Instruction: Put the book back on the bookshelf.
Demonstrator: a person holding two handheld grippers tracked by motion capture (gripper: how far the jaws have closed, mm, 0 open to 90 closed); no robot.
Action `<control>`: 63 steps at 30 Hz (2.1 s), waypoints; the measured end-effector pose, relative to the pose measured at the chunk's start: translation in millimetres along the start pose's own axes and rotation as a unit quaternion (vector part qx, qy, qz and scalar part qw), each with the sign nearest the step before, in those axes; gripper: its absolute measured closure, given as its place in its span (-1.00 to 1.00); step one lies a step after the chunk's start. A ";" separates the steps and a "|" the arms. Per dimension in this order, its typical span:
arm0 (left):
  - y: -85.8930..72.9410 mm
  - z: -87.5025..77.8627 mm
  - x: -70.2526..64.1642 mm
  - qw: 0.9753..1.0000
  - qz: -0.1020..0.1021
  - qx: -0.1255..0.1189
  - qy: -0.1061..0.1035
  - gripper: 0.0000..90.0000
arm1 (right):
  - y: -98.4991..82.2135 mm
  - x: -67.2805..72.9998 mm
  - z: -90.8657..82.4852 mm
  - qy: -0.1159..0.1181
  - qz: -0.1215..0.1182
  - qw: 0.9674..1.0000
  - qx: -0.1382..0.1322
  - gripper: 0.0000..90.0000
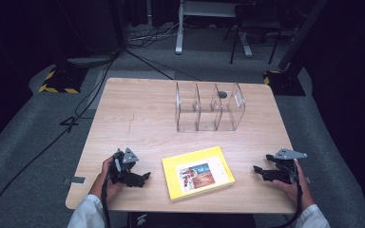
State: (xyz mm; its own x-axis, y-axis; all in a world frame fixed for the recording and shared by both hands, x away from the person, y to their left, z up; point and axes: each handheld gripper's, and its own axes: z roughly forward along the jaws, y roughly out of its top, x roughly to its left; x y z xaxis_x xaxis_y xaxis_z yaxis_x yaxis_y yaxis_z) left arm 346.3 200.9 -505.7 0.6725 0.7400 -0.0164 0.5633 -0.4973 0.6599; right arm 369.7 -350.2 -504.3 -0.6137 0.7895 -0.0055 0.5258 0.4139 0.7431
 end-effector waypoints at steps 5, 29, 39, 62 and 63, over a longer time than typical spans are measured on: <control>-3.0 -2.1 -9.2 1.000 0.013 -0.001 -0.013 -0.99 | -0.2 1.8 -1.0 0.017 -0.017 1.000 -0.001 -0.44; 12.7 12.8 -60.8 0.994 0.084 0.001 -0.076 -1.00 | 28.0 78.9 5.3 0.134 -0.148 0.977 0.080 -0.07; 13.2 13.2 -60.5 0.993 0.086 0.000 -0.078 -1.00 | 57.2 94.8 16.4 0.145 -0.191 0.955 0.172 0.18; 18.8 18.2 -71.3 0.993 0.091 0.000 -0.080 -0.99 | 55.7 93.9 15.6 0.133 -0.168 0.964 0.159 0.47; 19.1 18.1 -72.0 0.993 0.091 0.002 -0.079 -0.99 | 54.1 92.7 15.3 0.130 -0.164 0.966 0.149 0.50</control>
State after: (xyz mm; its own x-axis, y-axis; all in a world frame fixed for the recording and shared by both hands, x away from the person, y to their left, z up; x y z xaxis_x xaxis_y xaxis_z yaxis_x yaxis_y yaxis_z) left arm 317.3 130.0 -505.5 0.8304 0.5569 -0.0144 0.4263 -0.6186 0.6600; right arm 350.2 -247.7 -474.8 -0.8826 0.4700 -0.0112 0.4012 0.7654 0.5032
